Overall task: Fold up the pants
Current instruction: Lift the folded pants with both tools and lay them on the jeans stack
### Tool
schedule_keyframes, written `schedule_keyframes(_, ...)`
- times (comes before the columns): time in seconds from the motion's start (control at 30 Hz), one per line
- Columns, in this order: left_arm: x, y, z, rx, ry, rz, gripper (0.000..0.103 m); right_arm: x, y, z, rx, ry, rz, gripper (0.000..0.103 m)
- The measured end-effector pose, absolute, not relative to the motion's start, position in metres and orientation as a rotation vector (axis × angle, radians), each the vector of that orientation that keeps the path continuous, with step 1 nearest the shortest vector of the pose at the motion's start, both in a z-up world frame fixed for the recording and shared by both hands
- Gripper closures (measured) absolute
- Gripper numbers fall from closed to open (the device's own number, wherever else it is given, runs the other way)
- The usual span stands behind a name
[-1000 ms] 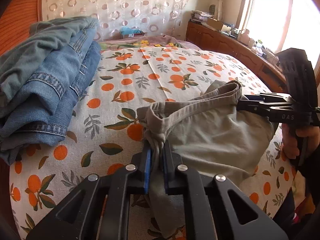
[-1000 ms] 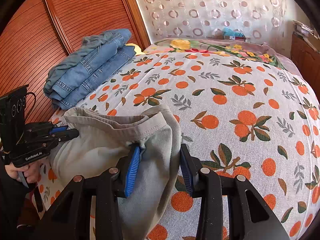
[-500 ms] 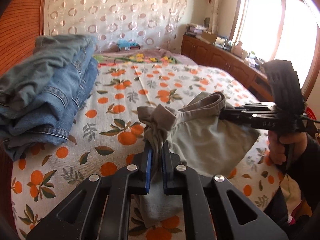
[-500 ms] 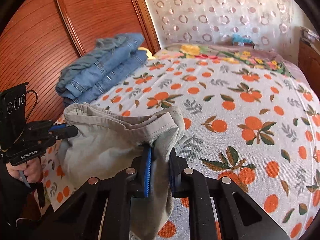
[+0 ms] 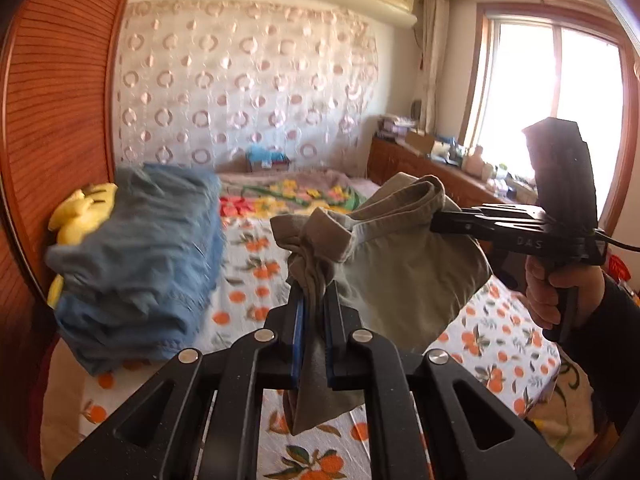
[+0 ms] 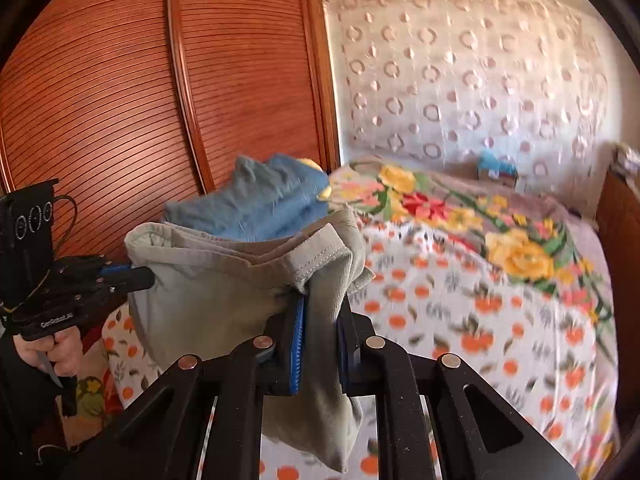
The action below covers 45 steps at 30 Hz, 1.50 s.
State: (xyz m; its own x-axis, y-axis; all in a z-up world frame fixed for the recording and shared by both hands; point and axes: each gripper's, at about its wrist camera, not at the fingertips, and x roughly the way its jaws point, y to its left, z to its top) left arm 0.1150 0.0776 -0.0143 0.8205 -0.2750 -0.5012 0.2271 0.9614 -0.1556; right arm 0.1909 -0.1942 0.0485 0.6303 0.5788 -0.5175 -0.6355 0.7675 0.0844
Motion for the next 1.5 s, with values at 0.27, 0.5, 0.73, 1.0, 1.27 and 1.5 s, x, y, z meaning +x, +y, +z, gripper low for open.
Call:
schedule_keyframes(0.27,0.12,0.113,0.01,-0.12,0.514,-0.172,0.094,0.229,-0.132,0.088,-0.243,0.513,0.752,0.089)
schedule_keyframes(0.5,0.117,0.148,0.022,-0.181,0.483,-0.101,0.094,0.287,-0.065,0.104,-0.351,0.513,0.843,0.089)
schedule_keyframes(0.73,0.144,0.179,0.015,-0.211,0.504,-0.034,0.094,0.36,0.011,0.107,-0.463,0.548,0.862,0.089)
schedule_keyframes(1.0,0.167,0.206,-0.016,-0.31,0.536,0.013,0.094,0.407,0.069,0.076,-0.453,0.605,0.858,0.089)
schedule_keyframes(1.27,0.167,0.217,-0.026,-0.279,0.571,0.067,0.081,0.421,0.062,0.045,-0.308,0.593,0.861,0.078)
schedule_keyframes(1.5,0.151,0.221,-0.006,-0.261,0.497,0.082,0.064,0.415,0.023,0.056,-0.155,0.517,0.844,0.068)
